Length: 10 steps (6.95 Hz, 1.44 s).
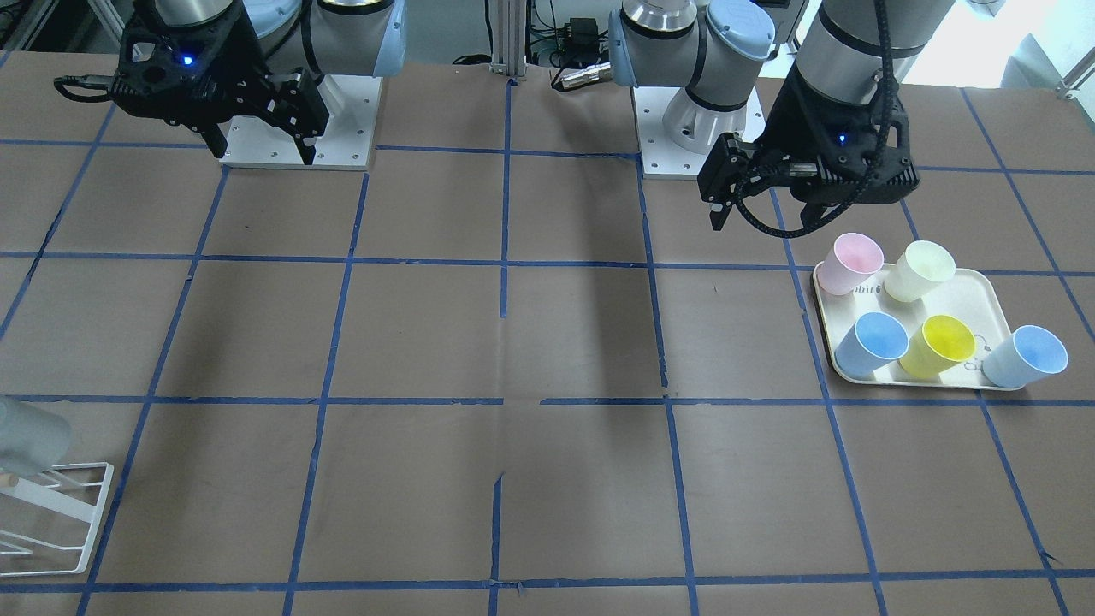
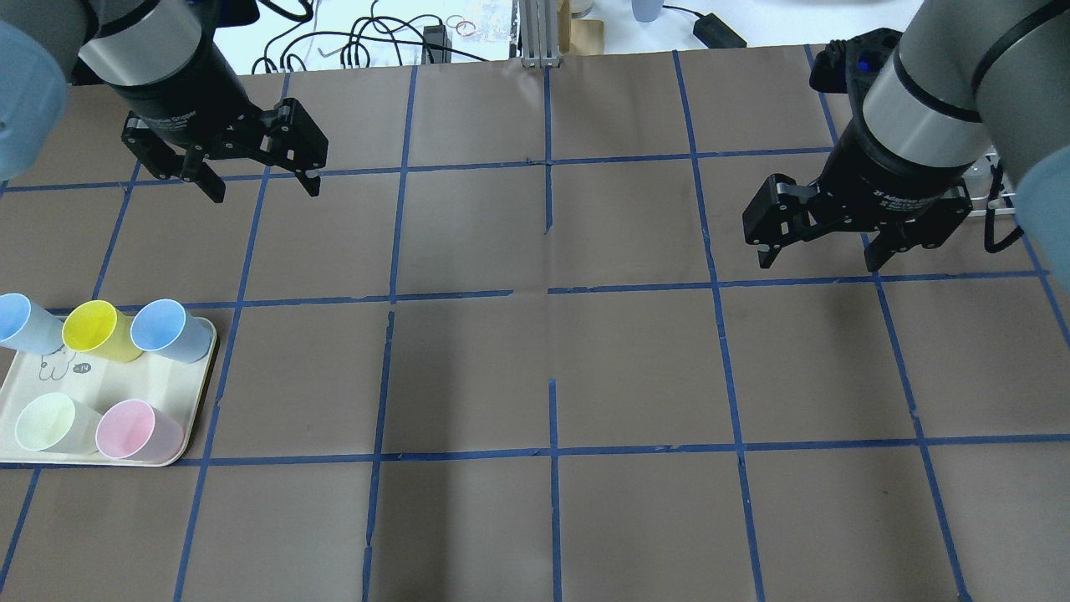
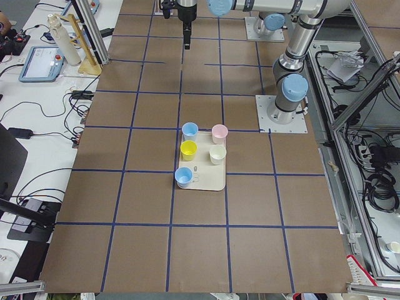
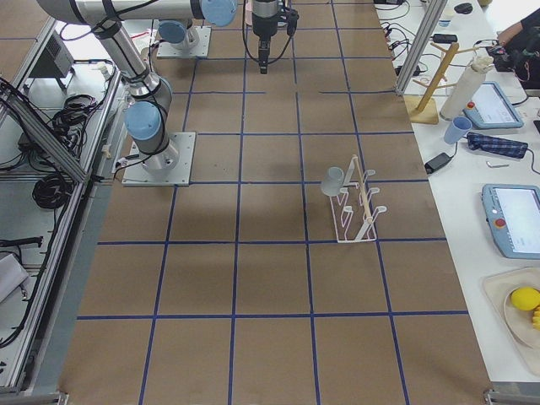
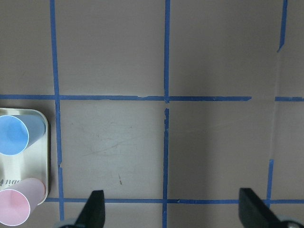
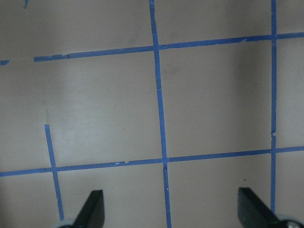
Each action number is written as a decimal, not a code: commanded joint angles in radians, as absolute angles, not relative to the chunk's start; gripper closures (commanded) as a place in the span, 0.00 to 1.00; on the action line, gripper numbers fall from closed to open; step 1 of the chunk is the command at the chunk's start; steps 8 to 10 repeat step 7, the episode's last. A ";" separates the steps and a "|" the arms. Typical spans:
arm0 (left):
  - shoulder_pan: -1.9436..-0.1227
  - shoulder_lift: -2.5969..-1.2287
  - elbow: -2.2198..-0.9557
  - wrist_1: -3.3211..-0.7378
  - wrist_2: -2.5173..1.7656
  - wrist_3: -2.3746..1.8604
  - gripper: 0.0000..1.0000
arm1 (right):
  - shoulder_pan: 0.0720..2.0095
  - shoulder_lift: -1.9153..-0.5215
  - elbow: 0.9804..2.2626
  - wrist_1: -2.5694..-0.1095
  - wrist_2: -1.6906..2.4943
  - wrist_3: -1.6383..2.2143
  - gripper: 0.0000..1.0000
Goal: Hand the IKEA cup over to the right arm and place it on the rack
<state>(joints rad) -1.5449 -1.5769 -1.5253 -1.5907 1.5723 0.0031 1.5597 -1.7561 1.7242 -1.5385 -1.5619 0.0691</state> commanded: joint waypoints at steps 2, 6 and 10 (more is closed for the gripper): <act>-1.545 -1.577 -1.525 -1.591 1.571 0.003 0.00 | 1.560 -1.755 1.724 -1.545 -1.566 0.077 0.00; -1.545 -1.577 -1.525 -1.591 1.572 0.003 0.00 | 1.559 -1.755 1.724 -1.545 -1.571 0.075 0.00; -1.545 -1.577 -1.525 -1.591 1.572 0.003 0.00 | 1.560 -1.753 1.724 -1.546 -1.571 0.071 0.00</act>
